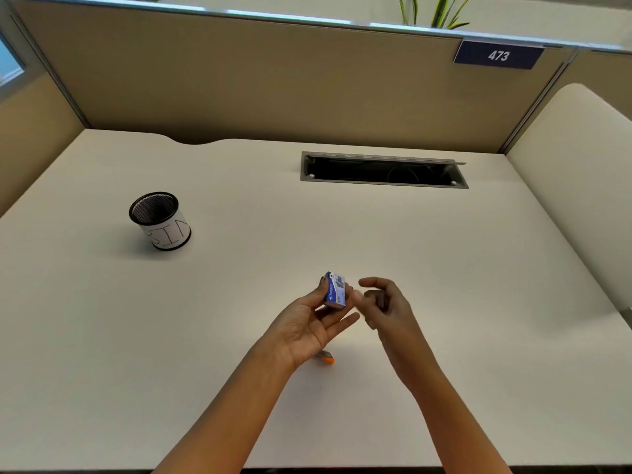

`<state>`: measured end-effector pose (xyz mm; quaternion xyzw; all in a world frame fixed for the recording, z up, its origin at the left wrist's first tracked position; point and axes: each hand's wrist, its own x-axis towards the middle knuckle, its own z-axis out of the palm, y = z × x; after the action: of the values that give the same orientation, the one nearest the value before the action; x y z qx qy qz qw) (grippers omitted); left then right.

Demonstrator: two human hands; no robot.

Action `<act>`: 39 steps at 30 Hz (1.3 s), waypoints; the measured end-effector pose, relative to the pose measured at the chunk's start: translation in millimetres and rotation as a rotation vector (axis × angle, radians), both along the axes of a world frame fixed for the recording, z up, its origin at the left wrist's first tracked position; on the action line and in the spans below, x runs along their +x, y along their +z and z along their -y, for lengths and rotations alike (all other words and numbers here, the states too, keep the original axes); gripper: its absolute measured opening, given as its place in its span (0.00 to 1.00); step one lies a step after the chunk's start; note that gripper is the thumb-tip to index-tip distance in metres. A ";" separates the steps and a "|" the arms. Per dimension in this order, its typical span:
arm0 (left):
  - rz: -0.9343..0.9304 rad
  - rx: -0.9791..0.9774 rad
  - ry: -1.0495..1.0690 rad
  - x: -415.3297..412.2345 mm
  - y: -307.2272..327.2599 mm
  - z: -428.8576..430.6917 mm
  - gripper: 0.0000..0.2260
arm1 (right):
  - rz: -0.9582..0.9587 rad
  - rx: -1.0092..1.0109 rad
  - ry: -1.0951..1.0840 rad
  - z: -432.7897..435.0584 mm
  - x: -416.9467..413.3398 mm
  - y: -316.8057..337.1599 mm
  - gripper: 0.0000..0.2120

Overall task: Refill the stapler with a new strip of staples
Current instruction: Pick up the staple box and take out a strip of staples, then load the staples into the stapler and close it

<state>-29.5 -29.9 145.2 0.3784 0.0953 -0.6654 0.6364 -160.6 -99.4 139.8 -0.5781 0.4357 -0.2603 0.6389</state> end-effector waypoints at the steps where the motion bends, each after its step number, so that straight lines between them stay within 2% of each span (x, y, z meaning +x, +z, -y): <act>1: 0.002 0.003 -0.017 0.8 -1.0 0.4 0.14 | -0.119 -0.165 0.066 0.3 -0.5 -3.0 0.19; 3: 0.006 0.016 -0.054 2.0 -4.3 1.9 0.15 | -0.241 -0.375 0.159 2.7 0.7 -7.3 0.30; 5: 0.020 0.031 -0.087 3.2 -7.9 3.7 0.15 | -0.289 -0.449 0.227 6.8 2.4 -11.0 0.34; 10: 0.087 0.069 -0.166 7.6 -14.6 7.9 0.15 | -0.318 -0.576 0.299 19.0 7.7 -13.5 0.26; 13: 0.177 0.094 -0.192 12.7 -16.0 10.5 0.14 | -0.331 -0.581 0.309 31.5 7.6 -15.8 0.26; 16: 0.377 0.145 -0.203 21.1 -20.7 13.8 0.11 | -0.371 -0.594 0.239 53.4 8.8 -22.8 0.29; 20: 0.561 0.192 -0.215 32.9 -28.4 15.5 0.11 | -0.515 -0.619 0.136 106.5 13.3 -46.3 0.29; 28: 0.627 0.275 -0.257 35.9 -44.3 21.0 0.10 | -0.795 -0.603 0.093 203.9 18.7 -96.2 0.28; 35: 0.762 0.319 -0.290 41.7 -55.3 20.8 0.09 | -0.758 -0.537 0.154 222.9 13.9 -102.6 0.26; 37: 0.820 0.347 -0.312 43.9 -58.6 19.9 0.09 | -0.761 -0.520 0.179 224.5 13.7 -99.8 0.29; 39: 0.892 0.388 -0.343 46.2 -62.9 18.1 0.08 | -0.771 -0.486 0.184 221.1 13.9 -93.3 0.38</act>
<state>16.8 -48.0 82.3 0.7467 -0.1273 -0.5041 0.4148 -146.7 -320.5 46.5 -0.8019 0.5145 -0.0631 0.2970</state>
